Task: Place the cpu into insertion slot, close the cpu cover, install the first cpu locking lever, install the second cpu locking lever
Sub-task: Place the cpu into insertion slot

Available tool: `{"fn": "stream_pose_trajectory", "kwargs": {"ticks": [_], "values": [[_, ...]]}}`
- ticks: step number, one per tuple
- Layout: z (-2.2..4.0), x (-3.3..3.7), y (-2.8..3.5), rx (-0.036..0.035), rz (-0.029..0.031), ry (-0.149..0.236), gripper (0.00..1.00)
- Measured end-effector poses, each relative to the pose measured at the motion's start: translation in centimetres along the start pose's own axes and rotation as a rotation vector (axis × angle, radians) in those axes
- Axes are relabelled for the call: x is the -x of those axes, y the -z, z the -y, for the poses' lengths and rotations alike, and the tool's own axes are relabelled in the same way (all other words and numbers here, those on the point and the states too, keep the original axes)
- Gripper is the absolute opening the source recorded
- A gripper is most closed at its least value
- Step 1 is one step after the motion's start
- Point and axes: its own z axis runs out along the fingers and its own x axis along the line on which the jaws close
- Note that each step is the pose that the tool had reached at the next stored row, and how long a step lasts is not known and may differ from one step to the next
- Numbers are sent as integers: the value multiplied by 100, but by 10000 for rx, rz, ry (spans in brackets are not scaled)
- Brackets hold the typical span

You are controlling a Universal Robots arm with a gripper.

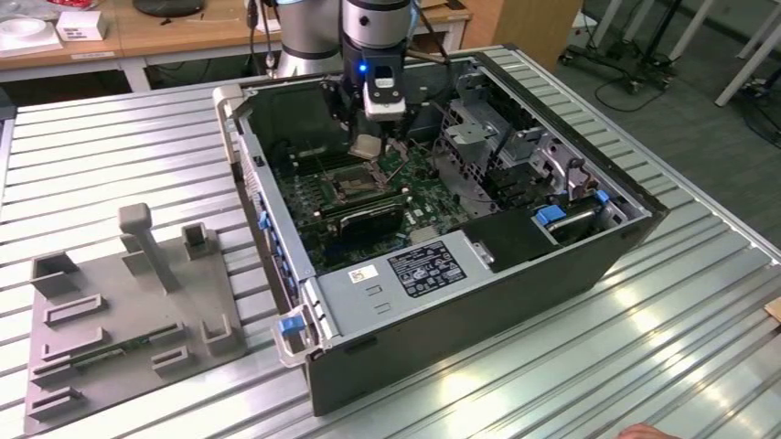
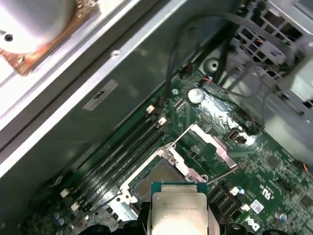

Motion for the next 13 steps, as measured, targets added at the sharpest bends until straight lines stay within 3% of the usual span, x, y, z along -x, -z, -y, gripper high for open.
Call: {"fn": "stream_pose_trajectory", "kwargs": {"ticks": [13], "values": [[2,0,-23,-8,229,-2355,54]]}}
